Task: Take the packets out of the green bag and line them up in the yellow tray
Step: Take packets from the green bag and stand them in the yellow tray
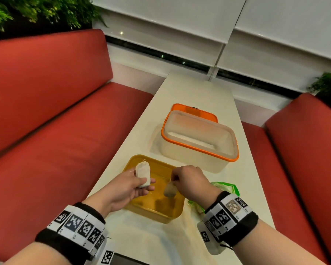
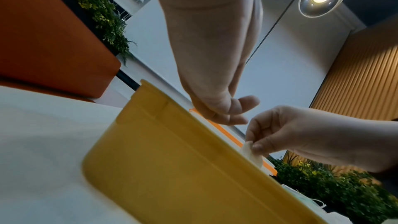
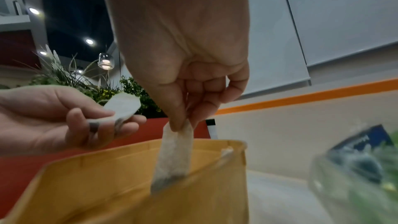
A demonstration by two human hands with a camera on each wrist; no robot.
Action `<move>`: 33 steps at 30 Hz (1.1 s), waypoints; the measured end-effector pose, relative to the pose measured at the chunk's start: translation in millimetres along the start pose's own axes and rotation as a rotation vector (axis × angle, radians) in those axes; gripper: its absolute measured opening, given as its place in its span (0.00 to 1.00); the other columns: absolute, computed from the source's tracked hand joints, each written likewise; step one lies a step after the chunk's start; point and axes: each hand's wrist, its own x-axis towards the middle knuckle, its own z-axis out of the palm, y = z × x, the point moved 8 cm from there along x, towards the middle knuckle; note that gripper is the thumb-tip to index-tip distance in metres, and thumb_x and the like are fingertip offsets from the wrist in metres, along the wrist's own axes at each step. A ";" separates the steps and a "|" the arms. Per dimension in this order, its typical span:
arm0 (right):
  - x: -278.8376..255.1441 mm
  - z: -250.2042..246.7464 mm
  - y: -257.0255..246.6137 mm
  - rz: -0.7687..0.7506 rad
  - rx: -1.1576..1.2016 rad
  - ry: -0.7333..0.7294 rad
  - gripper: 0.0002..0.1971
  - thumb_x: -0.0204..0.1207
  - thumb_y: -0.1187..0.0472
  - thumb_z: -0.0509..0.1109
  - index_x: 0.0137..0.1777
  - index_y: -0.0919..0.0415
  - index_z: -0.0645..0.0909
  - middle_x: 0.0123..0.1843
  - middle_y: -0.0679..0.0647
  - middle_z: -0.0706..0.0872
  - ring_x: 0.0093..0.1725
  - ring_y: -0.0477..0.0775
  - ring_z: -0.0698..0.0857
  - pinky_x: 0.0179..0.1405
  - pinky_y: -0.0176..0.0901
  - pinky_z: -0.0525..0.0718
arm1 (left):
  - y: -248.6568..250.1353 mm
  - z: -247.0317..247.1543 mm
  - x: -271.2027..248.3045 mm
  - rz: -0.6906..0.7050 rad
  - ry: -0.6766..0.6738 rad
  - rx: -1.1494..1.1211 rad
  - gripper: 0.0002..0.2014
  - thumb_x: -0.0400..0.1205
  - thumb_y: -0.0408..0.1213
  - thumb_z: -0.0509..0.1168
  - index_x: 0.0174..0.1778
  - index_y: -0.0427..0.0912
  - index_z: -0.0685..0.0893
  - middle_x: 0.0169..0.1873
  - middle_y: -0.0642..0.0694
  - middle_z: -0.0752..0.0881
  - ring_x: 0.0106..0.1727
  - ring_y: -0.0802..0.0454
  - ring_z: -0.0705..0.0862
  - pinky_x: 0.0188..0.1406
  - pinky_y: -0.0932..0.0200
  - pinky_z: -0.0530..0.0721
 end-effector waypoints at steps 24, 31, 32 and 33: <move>7.4 -2.1 5.8 0.060 -0.291 0.040 0.16 0.74 0.60 0.63 0.61 0.54 0.79 0.55 0.53 0.83 0.60 0.58 0.74 0.61 0.54 0.65 | -16.6 12.0 9.0 -0.061 -0.040 0.072 0.16 0.85 0.24 0.55 0.68 0.37 0.72 0.49 0.34 0.87 0.42 0.45 0.88 0.28 0.64 0.84; -8.8 -21.0 -0.3 -0.038 0.335 0.188 0.18 0.78 0.49 0.66 0.67 0.50 0.79 0.58 0.46 0.85 0.59 0.48 0.77 0.62 0.46 0.75 | -13.3 27.0 9.8 -0.030 -0.064 0.157 0.15 0.83 0.24 0.60 0.65 0.40 0.75 0.47 0.38 0.87 0.40 0.49 0.89 0.26 0.65 0.82; -11.2 -21.5 -3.4 -0.055 0.404 0.173 0.19 0.78 0.50 0.68 0.67 0.51 0.79 0.57 0.46 0.85 0.57 0.47 0.79 0.60 0.43 0.77 | -12.3 31.2 9.6 -0.021 -0.075 0.185 0.15 0.83 0.24 0.61 0.64 0.41 0.76 0.46 0.39 0.87 0.39 0.49 0.89 0.26 0.65 0.82; -13.3 -21.6 -5.8 -0.064 0.450 0.160 0.19 0.77 0.51 0.70 0.66 0.52 0.80 0.55 0.47 0.85 0.54 0.46 0.80 0.57 0.40 0.79 | -11.5 35.9 9.1 -0.013 -0.084 0.212 0.14 0.82 0.24 0.62 0.62 0.42 0.77 0.44 0.41 0.87 0.38 0.50 0.88 0.26 0.65 0.81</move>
